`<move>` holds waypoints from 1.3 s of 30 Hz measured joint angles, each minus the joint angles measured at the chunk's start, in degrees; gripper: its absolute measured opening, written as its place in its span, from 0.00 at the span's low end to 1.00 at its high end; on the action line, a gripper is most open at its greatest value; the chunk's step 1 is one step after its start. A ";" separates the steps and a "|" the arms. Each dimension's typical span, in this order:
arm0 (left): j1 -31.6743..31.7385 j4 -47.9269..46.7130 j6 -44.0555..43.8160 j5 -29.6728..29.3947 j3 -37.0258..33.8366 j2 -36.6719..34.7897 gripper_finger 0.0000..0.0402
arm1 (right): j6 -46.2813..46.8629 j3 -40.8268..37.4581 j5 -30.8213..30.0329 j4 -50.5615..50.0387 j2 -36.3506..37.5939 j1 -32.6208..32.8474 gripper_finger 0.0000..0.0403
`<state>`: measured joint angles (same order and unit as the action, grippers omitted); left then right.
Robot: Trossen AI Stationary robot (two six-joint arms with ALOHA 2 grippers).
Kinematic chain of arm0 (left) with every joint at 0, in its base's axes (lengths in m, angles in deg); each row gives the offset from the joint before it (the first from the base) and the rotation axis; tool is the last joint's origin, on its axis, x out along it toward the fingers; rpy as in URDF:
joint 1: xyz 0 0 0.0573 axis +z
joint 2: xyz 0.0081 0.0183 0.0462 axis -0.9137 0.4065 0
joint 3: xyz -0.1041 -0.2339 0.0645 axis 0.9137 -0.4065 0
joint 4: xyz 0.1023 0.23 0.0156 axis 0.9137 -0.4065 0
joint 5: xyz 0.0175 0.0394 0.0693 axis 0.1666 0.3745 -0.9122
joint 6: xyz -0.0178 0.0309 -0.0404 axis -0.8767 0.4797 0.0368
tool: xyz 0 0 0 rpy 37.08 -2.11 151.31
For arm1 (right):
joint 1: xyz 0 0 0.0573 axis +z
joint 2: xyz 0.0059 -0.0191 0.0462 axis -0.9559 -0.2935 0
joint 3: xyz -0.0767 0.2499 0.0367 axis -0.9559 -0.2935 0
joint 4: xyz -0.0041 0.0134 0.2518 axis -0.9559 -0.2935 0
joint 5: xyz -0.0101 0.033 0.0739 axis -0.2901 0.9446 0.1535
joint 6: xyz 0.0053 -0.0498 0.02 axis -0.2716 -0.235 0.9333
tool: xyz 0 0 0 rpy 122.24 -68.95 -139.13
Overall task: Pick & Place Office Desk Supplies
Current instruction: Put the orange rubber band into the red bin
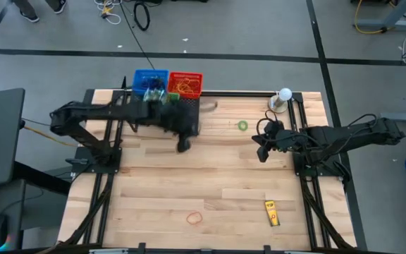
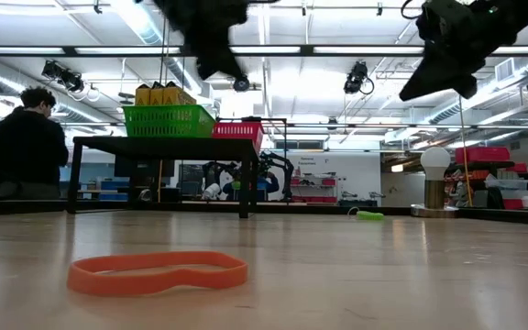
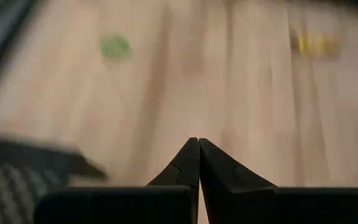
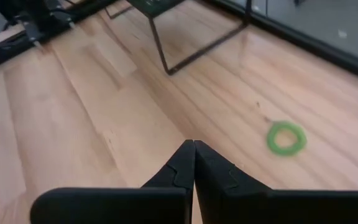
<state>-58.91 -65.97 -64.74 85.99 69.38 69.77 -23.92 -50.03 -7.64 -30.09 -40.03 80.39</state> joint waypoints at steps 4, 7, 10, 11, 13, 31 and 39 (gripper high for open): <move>-5.35 -2.86 2.93 0.01 -9.40 -3.37 0.02 | 5.53 0.22 -0.02 -1.48 0.00 0.87 0.03; -8.54 0.50 2.52 0.18 -15.68 -5.61 0.03 | 8.03 0.23 -0.25 -1.39 -0.33 1.82 0.03; -10.51 6.90 -3.87 1.84 -21.24 -5.88 0.04 | 9.56 0.24 -0.33 -1.43 -1.31 2.51 0.03; -10.79 9.35 -7.61 3.00 -22.93 -5.21 0.05 | 9.57 0.26 -0.37 -1.01 -1.90 2.76 0.03; -11.33 15.29 -15.73 7.35 -25.41 -3.14 0.05 | 9.19 0.22 -0.25 -1.12 -3.18 3.04 0.03; -37.84 -0.72 -43.37 -5.47 -3.91 16.40 0.14 | -5.63 -3.63 7.27 3.53 -9.02 2.10 0.03; -42.13 -9.45 -45.33 -5.79 8.87 25.61 0.24 | -3.03 -3.63 7.54 4.27 -9.05 2.10 0.03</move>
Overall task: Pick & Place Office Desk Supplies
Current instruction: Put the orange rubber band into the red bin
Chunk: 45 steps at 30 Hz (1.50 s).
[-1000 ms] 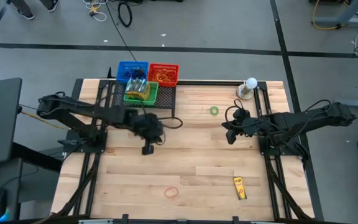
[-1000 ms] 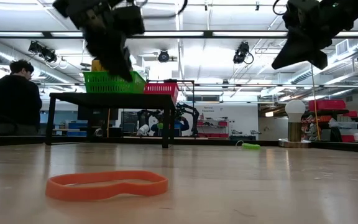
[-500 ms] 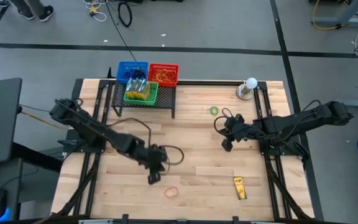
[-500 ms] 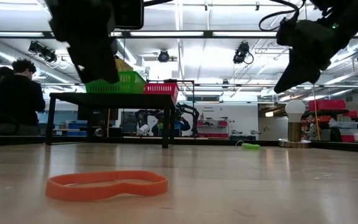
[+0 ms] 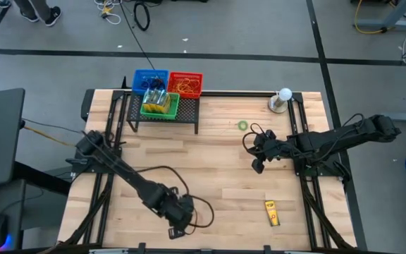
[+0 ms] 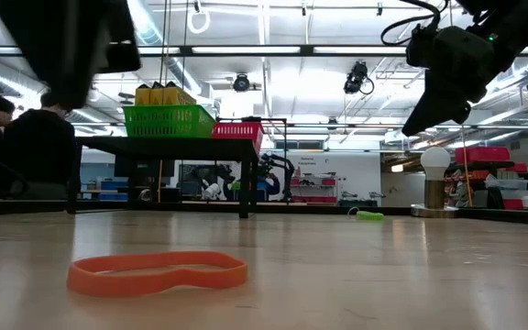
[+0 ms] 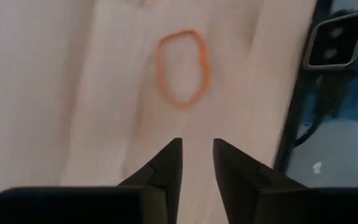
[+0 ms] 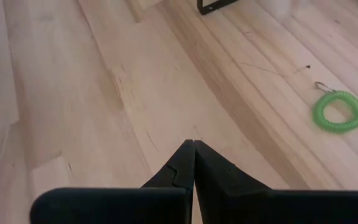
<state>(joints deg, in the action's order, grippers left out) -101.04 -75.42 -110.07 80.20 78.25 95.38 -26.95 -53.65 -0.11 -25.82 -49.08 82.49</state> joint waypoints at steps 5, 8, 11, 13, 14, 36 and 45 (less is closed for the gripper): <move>0.25 0.44 -4.36 0.30 1.94 3.40 0.28 | -1.48 0.00 1.49 -0.10 0.02 0.03 0.03; 0.25 0.40 -5.64 0.56 1.94 4.52 0.28 | -1.95 0.00 1.84 -0.09 0.02 0.04 0.03; 0.09 0.76 -5.83 0.93 2.05 4.89 0.29 | -1.95 0.00 1.78 0.05 0.02 0.04 0.03; 0.09 0.85 -6.29 -0.16 2.05 5.60 0.29 | -1.95 0.00 1.40 0.15 0.02 0.02 0.03; 0.12 0.84 -7.30 -1.19 2.05 5.99 0.29 | -1.98 0.00 1.18 0.25 0.02 0.02 0.03; 0.41 4.73 -23.75 -4.27 2.01 11.84 0.21 | -4.55 0.00 0.94 1.24 0.03 0.00 0.03; 0.50 6.83 -24.17 -3.48 2.01 11.84 0.02 | -6.49 0.00 0.96 2.40 0.02 0.00 0.03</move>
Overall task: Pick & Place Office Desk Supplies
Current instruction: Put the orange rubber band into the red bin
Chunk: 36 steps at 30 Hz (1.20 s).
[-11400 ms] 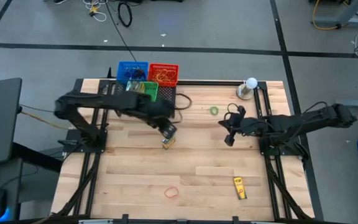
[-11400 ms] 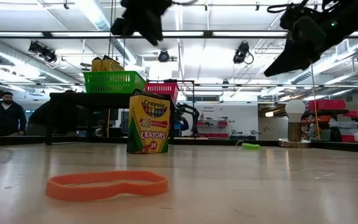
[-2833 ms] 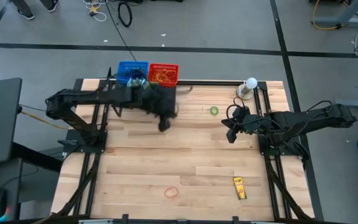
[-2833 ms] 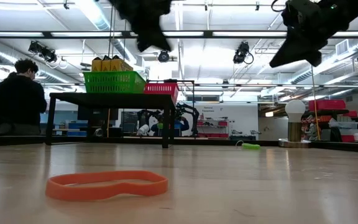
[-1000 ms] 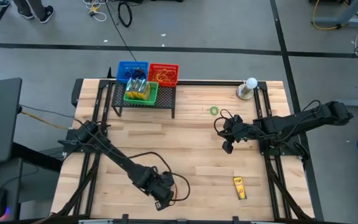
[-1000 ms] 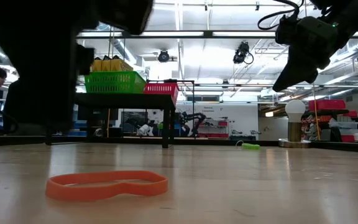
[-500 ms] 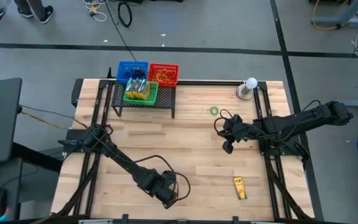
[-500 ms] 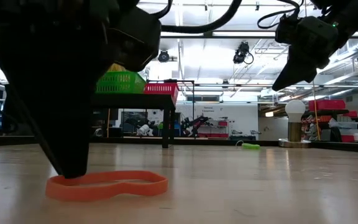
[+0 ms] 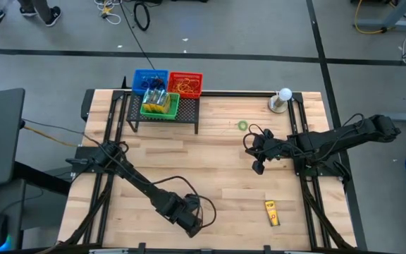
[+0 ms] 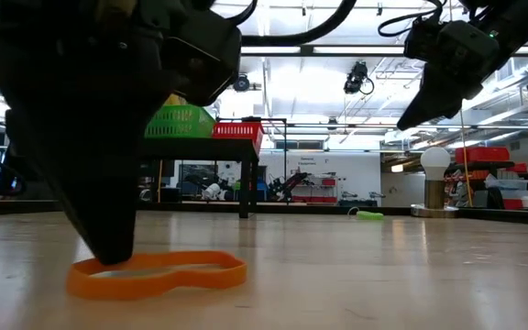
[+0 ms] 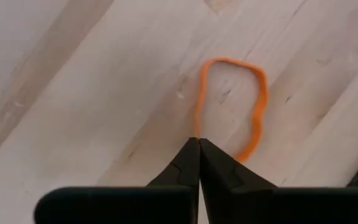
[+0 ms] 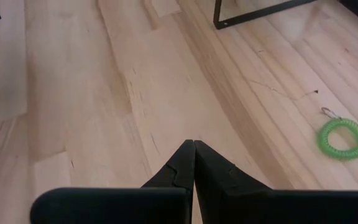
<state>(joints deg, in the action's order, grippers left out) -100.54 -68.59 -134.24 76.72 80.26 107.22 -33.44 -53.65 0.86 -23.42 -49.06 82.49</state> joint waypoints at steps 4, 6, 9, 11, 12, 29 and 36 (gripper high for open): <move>0.42 -0.28 -1.46 -0.96 0.00 -0.09 0.01 | -1.47 0.00 0.02 0.40 0.01 0.00 0.03; 0.57 -0.69 -1.32 -0.88 -0.07 -0.93 0.01 | -1.49 0.00 0.04 0.46 0.00 0.00 0.03; 0.92 -1.00 -0.37 -1.29 -0.07 -4.09 0.01 | -1.52 0.00 0.04 0.49 0.01 0.00 0.03; 1.22 -1.67 0.20 -2.77 -0.07 -6.93 0.01 | -2.10 0.00 0.09 0.49 0.01 0.00 0.03; 1.57 -1.77 0.44 -3.57 -0.07 -8.43 0.01 | -2.33 0.00 0.11 0.49 0.00 0.00 0.03; 23.54 -7.41 8.34 -20.93 0.63 -31.51 0.00 | -2.33 0.00 0.04 1.15 0.02 -0.15 0.03; 42.05 -8.20 28.83 -17.71 8.63 -32.71 0.00 | 0.11 0.00 -1.81 1.72 0.02 -0.17 0.03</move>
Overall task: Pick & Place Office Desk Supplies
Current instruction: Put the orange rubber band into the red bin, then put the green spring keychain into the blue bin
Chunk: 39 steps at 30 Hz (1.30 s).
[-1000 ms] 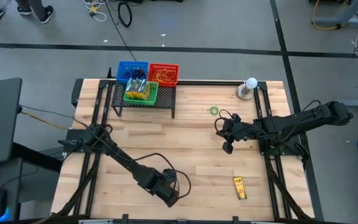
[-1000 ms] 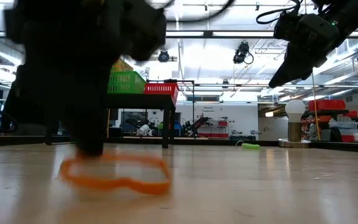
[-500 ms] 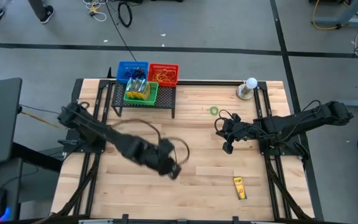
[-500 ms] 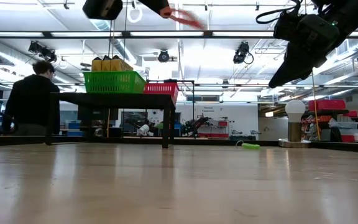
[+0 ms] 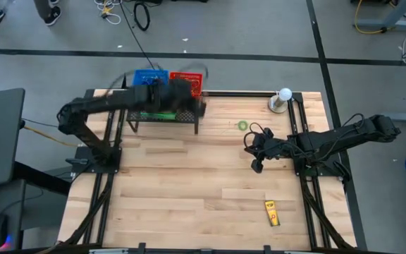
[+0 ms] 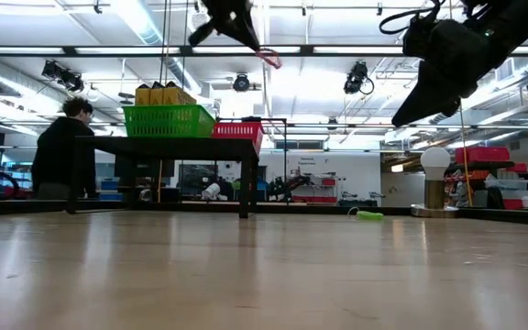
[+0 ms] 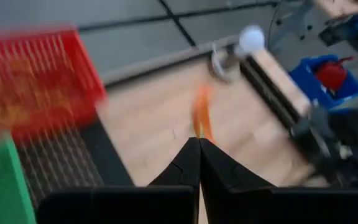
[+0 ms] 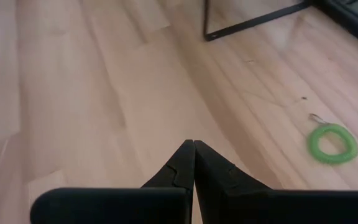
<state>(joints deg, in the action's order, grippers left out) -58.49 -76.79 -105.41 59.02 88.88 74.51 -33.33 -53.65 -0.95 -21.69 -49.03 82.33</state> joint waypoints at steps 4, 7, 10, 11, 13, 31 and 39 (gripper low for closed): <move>11.69 -0.38 9.48 7.91 2.37 0.51 0.01 | 4.72 0.00 -2.52 0.58 0.00 -0.81 0.03; 19.45 -1.94 15.21 12.95 2.43 0.76 0.01 | 8.57 0.00 -3.47 0.56 0.00 -1.58 0.03; 25.22 -2.56 21.88 15.82 2.04 1.10 0.01 | 11.61 0.00 -5.00 0.72 0.00 -2.10 0.03; 26.65 -2.95 23.45 16.91 1.92 1.43 0.01 | 12.42 0.00 -5.65 0.94 0.00 -2.29 0.03; 29.38 -4.73 26.61 19.07 1.75 2.61 0.01 | 14.00 0.00 -6.85 1.30 0.00 -2.67 0.03; 37.23 -5.10 43.99 24.48 2.70 6.72 0.31 | 23.79 0.00 -7.60 4.11 0.00 -8.92 0.03; 33.37 0.99 49.47 36.62 -3.38 -1.53 0.20 | 38.02 0.00 -3.19 -0.01 -0.89 -16.97 0.03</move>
<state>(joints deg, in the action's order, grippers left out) -25.12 -75.80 -55.95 95.64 85.50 72.97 4.70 -53.65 -4.14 -21.71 -49.92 65.35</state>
